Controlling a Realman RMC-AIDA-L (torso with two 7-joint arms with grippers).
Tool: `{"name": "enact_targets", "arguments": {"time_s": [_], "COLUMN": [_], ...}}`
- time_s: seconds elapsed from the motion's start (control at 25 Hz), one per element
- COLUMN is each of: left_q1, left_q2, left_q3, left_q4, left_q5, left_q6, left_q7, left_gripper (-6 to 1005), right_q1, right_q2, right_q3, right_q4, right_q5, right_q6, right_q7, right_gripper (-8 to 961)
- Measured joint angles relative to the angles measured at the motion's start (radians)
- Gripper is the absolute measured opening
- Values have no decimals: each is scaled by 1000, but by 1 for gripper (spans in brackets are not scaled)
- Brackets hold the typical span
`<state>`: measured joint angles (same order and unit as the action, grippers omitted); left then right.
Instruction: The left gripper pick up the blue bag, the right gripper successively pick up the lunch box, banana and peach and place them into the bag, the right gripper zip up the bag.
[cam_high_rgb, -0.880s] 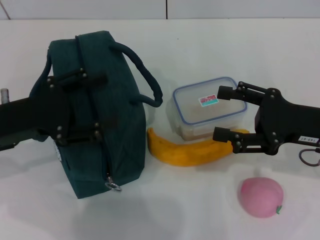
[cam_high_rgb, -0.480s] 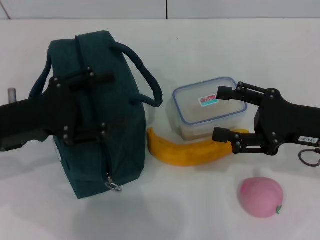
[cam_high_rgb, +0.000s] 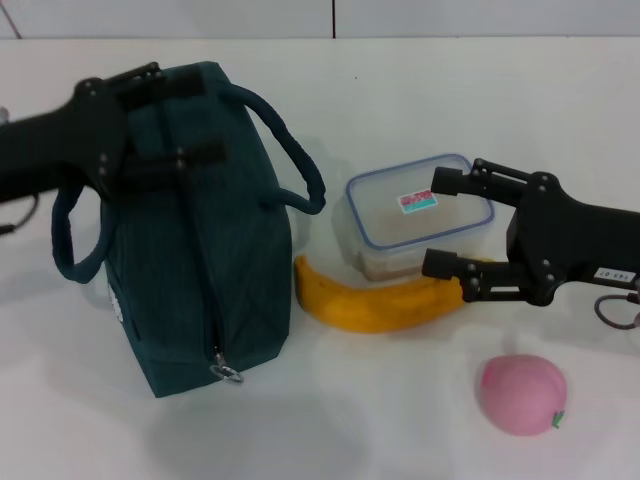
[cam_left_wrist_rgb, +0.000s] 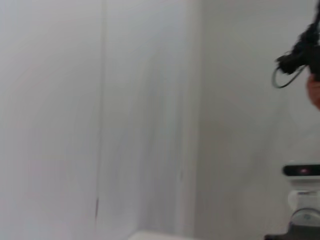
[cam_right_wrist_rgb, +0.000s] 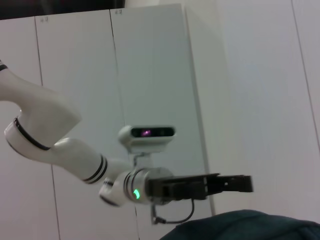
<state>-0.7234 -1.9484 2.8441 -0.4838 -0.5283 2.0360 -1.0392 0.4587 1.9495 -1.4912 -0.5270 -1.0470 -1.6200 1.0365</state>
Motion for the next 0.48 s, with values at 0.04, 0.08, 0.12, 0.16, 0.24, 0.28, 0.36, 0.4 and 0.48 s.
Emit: {"name": "enact_targets", "arguments": {"time_s": [0.04, 0.08, 0.12, 0.16, 0.24, 0.28, 0.36, 0.4, 0.48], "left_q1": [-15, -28, -45, -56, -62, -61, -56, -55, -54], "left_q2": [-1, -1, 2, 11, 39, 50, 70, 78, 87], "left_q3": [0, 1, 1, 1, 1, 2, 2, 1, 2], "left_q4": [-36, -66, -97, -110, -116, -116, -117, -119, -123], "left_q5": [6, 17, 32, 42, 36, 26, 3, -5, -14], "left_q6": [0, 2, 3, 3, 5, 5, 6, 7, 8], "left_q7": [-48, -97, -150, -192, -257, -276, -308, -319, -337], "left_gripper": [814, 814, 814, 814, 814, 814, 814, 814, 814], "right_q1": [0, 0, 0, 0, 2, 5, 12, 13, 15], "right_q2": [1, 2, 2, 0, -4, -6, -8, -8, -9], "right_q3": [7, 15, 23, 30, 37, 40, 46, 47, 47], "right_q4": [1, 2, 3, 3, 0, -1, -1, -1, -1], "right_q5": [-1, -2, -3, -4, -4, -3, -4, -5, -6], "right_q6": [0, 1, 1, 1, 0, 0, 3, 4, 7], "right_q7": [0, 0, 1, 4, 18, 25, 33, 34, 34], "right_gripper": [865, 864, 864, 864, 863, 863, 862, 862, 861]}}
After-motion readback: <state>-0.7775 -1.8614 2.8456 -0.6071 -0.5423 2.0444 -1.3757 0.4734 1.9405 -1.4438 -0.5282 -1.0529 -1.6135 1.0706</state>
